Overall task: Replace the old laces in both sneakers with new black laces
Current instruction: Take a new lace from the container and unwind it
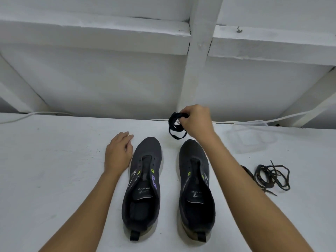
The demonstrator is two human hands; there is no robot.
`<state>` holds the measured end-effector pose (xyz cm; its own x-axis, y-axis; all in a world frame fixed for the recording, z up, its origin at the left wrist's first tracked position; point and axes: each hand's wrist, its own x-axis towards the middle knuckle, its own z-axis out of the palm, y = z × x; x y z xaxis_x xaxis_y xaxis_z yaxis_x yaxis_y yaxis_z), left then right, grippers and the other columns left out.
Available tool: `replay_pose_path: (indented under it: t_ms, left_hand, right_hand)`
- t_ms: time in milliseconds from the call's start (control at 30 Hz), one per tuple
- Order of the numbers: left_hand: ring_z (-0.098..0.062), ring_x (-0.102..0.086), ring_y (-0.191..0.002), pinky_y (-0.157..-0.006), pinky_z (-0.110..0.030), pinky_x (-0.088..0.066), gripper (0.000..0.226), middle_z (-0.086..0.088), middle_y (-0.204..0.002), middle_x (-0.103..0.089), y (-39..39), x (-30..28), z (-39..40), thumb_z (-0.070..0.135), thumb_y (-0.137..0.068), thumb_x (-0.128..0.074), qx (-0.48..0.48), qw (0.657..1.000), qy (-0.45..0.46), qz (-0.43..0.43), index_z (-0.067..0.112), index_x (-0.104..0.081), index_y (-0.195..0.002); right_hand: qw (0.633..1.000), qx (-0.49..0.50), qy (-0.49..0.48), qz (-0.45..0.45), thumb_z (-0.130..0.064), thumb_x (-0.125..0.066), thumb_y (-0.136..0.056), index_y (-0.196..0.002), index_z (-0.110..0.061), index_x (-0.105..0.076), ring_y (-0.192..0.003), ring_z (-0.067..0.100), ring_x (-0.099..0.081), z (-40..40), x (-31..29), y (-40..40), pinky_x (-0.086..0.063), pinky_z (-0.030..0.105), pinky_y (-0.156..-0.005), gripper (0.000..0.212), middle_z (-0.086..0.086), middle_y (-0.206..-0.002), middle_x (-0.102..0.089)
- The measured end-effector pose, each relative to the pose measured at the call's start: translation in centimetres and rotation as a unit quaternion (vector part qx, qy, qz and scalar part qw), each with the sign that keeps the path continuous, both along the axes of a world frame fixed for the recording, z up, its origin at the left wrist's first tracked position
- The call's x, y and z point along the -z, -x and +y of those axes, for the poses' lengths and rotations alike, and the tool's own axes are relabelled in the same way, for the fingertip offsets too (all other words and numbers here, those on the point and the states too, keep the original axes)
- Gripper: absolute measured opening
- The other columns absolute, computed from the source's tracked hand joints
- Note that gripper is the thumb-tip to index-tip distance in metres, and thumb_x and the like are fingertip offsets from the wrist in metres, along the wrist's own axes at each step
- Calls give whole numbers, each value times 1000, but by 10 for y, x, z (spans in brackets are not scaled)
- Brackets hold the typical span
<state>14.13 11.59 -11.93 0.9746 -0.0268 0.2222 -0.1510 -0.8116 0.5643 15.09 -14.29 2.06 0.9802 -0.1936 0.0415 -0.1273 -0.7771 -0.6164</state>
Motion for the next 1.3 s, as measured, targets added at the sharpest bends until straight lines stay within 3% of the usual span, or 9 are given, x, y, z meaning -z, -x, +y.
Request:
replay_pose_path:
  t_ms: [133,367,500,633,700,900,1000,1133,1300]
  left_hand:
    - [-29,-51,-132,-109,-47,-41,30,-8,-135,-63,0,0,0,5,-96,-56,0,1000,1,2,10,-71,-122]
    - [-28,-54,-127,-103,-45,-43,30,-7,-132,-64,-1,-5,-1,9,-95,-54,-6,1000,-1,4,10,-72,-118]
    - [-24,-51,-124,-101,-37,-40,25,-2,-129,-63,-12,-29,-10,16,-96,-55,-28,996,36,83,17,-72,-114]
    - [-16,-58,-119,-101,-26,-39,27,2,-124,-67,-23,-63,-33,24,-96,-59,32,982,107,154,18,-71,-120]
    - [-12,-59,-114,-97,-22,-39,30,7,-121,-68,-28,-71,-46,31,-94,-64,79,974,89,195,22,-71,-121]
    - [-15,-63,-105,-98,-42,-48,45,11,-104,-70,-40,-69,-73,58,-74,-72,103,962,14,252,34,-71,-113]
    - [-18,-61,-108,-98,-43,-47,28,9,-106,-70,-43,-71,-82,49,-81,-73,82,966,-48,242,36,-71,-106]
    - [-20,-61,-106,-96,-41,-48,7,8,-101,-69,-44,-73,-84,36,-89,-68,65,972,-40,221,34,-70,-95]
    - [-21,-63,-91,-76,-28,-47,7,6,-87,-65,-46,-90,-72,23,-92,-62,84,982,5,170,23,-67,-97]
  right_hand:
    - [998,28,24,44,5,-53,-85,-95,0,-74,-76,36,-65,27,34,-15,-51,36,-62,24,20,-86,-69]
    - [980,-22,152,126,0,-53,-93,-112,-5,-67,-104,33,-61,37,69,-12,-38,31,-70,24,15,-111,-63]
    - [982,-24,127,135,-11,-58,-90,-105,-12,-73,-97,31,-64,29,67,-11,-39,30,-65,21,10,-105,-67]
    - [988,-11,85,132,-20,-66,-89,-110,-21,-76,-93,28,-63,18,58,-9,-42,28,-68,23,6,-106,-69]
    - [989,-12,79,121,-24,-69,-90,-113,-23,-76,-99,28,-65,12,56,-7,-43,28,-70,25,5,-111,-69]
    - [990,-32,92,102,-46,-67,-91,-102,-33,-79,-95,23,-63,2,60,-3,-39,27,-66,21,-1,-96,-69]
    - [989,-43,102,96,-42,-71,-88,-104,-34,-79,-99,23,-63,0,64,-2,-40,27,-68,20,0,-101,-69]
    - [992,-37,90,84,-41,-72,-87,-99,-32,-80,-97,22,-62,-2,66,-2,-41,27,-69,17,-1,-97,-69]
    - [991,-54,69,101,-31,-59,-95,-102,-26,-79,-100,22,-65,-6,61,0,-53,32,-78,22,-2,-101,-75]
